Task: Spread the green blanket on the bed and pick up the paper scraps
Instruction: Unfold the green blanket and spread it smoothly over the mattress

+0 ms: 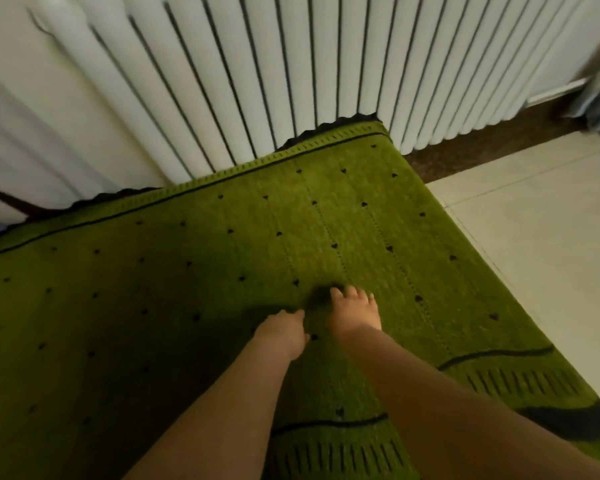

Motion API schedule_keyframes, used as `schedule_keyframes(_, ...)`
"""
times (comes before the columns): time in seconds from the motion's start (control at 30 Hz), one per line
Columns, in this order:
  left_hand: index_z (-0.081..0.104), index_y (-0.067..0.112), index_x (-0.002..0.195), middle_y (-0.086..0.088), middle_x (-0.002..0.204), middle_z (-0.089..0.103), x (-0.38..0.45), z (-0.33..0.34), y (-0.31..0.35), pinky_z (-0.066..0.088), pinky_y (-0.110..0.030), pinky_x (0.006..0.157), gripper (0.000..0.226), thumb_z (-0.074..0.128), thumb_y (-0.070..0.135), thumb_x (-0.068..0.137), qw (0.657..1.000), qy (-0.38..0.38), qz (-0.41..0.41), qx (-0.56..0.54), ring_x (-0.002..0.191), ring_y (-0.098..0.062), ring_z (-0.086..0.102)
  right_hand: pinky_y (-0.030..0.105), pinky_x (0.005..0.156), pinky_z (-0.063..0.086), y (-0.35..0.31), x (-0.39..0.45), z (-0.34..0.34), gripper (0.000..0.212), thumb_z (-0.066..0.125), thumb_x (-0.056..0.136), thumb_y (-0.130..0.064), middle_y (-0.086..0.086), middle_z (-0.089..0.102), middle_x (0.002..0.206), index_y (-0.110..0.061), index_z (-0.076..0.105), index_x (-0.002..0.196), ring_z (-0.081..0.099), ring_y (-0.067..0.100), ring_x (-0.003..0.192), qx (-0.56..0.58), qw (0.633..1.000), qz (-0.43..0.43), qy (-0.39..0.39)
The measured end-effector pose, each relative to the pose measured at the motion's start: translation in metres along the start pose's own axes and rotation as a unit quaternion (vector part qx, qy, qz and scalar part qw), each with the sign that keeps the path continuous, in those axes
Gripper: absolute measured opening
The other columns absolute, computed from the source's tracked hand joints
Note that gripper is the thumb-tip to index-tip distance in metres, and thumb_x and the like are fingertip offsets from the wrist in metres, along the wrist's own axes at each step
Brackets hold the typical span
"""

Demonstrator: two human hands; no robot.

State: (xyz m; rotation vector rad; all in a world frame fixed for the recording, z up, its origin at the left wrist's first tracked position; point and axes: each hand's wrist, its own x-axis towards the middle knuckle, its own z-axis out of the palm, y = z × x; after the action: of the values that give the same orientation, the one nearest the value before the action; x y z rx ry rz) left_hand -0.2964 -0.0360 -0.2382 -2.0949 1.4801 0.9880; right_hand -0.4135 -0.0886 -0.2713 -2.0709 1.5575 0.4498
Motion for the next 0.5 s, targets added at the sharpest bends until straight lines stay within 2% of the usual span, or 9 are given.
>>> schedule_keyframes(0.2, 0.029, 0.023, 0.147, -0.014, 0.143, 0.038, -0.046, 0.047, -0.094, 0.037, -0.044, 0.107, 0.054, 0.045, 0.036, 0.097, 0.994, -0.026, -0.061, -0.092, 0.13, -0.032, 0.041, 0.046, 0.121, 0.02, -0.072, -0.035, 0.039, 0.063, 0.055, 0.093, -0.017, 0.009, 0.028, 0.155, -0.024, 0.028, 0.149, 0.026, 0.031, 0.144, -0.066, 0.993, -0.092, -0.027)
schedule_keyframes(0.33, 0.024, 0.023, 0.149, -0.014, 0.147, 0.035, -0.081, 0.062, -0.158, 0.038, -0.044, 0.107, 0.057, 0.043, 0.037, 0.098, 0.982, 0.02, -0.111, -0.153, 0.132, -0.033, 0.038, 0.044, 0.12, 0.021, -0.142, -0.064, 0.056, 0.061, 0.052, 0.095, -0.022, 0.01, 0.028, 0.154, -0.022, 0.026, 0.15, 0.026, 0.03, 0.144, -0.109, 0.981, -0.157, -0.037)
schedule_keyframes(0.5, 0.034, 0.018, 0.144, -0.014, 0.137, 0.045, -0.139, 0.088, -0.246, 0.043, -0.042, 0.101, 0.05, 0.044, 0.034, 0.098, 0.967, 0.061, -0.154, -0.194, 0.123, -0.03, 0.047, 0.043, 0.118, 0.025, -0.237, -0.116, 0.087, 0.056, 0.05, 0.096, -0.025, 0.009, 0.035, 0.15, -0.022, 0.031, 0.148, 0.032, 0.029, 0.14, -0.119, 0.964, -0.234, -0.046)
